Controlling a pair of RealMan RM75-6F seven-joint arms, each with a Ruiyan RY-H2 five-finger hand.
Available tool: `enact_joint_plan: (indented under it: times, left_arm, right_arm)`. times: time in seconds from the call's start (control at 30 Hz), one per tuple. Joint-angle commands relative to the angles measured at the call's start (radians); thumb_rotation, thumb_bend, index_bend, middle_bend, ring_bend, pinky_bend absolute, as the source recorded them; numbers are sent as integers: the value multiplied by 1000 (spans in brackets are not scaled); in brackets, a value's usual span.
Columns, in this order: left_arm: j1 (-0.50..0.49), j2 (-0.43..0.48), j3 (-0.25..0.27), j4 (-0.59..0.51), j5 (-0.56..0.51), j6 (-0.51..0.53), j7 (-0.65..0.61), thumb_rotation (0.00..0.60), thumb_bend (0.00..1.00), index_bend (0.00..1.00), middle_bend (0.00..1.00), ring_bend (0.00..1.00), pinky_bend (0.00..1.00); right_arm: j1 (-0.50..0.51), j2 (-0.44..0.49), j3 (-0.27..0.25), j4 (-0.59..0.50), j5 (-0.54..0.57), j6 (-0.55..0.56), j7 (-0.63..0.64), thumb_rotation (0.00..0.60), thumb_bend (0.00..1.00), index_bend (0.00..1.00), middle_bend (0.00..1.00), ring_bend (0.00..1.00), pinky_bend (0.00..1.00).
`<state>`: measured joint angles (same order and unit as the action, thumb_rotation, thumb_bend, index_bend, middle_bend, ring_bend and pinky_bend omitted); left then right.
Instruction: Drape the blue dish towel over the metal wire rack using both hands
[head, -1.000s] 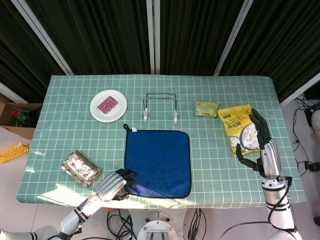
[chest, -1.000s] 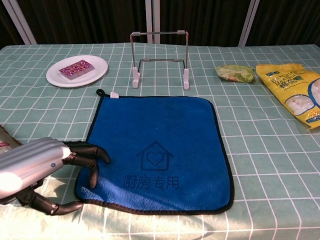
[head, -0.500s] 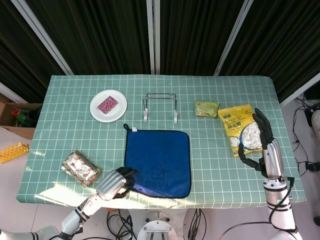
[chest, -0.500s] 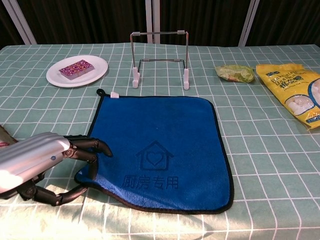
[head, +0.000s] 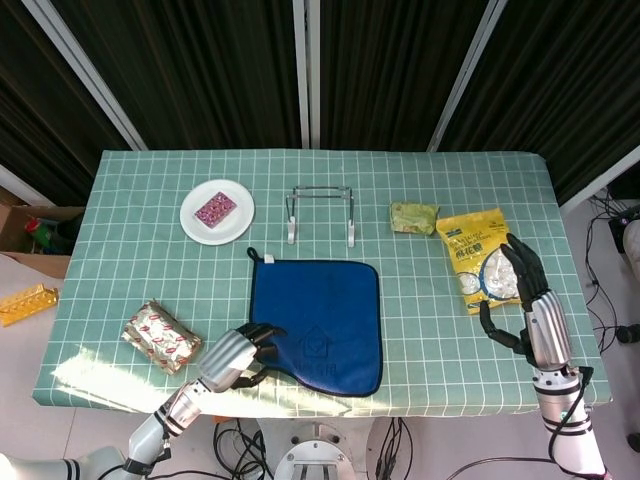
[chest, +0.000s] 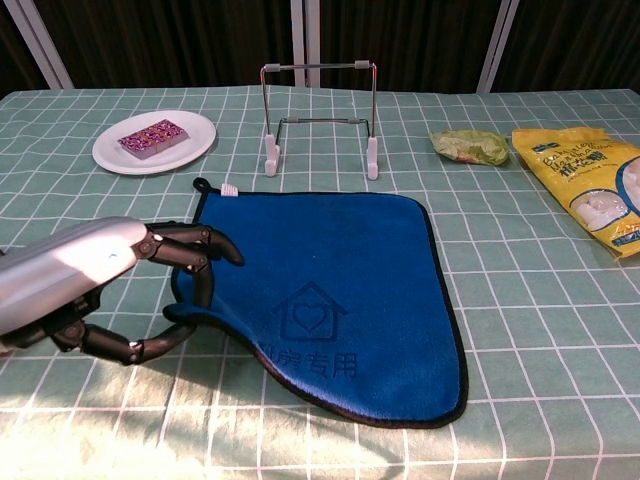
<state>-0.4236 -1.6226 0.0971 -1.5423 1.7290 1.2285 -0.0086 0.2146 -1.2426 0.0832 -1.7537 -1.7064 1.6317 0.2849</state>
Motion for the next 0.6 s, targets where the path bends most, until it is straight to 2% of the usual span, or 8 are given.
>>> enact_joint_plan:
  times: [0.03,0.2,0.3,0.37,0.6]
  left_arm:
    - [-14,-3,-23,-25,-22,-17,7,600,561,751,244,233,324]
    - [-34,-11,-51,-52,-57,-50,29,600,562,788,253,233,324]
    - [-40,-12,-63,-73,-80,-63,34,600,561,818,258,233,324]
    - [-42,-10,-70,-86,-94,-69,48,600,563,828,260,233,324]
    - [-19,-41,-124,-143,-175,-31,193,600,576,841,269,233,324]
  right_arm:
    - [-48,53,-89,-25,-38,-37,-114,600,451,0,0,0,0]
    - [-93,66,-191,-34,-42,-114,-240,600,440,90,0,0,0]
    - [-99,63,-237,-40,-10,-197,-275,600,409,98,0,0,0]
    - [-95,52,-248,-35,12,-242,-289,600,372,98,0,0,0]
    - [-73,-17,-242,-21,62,-347,-328,600,349,99,0,0,0]
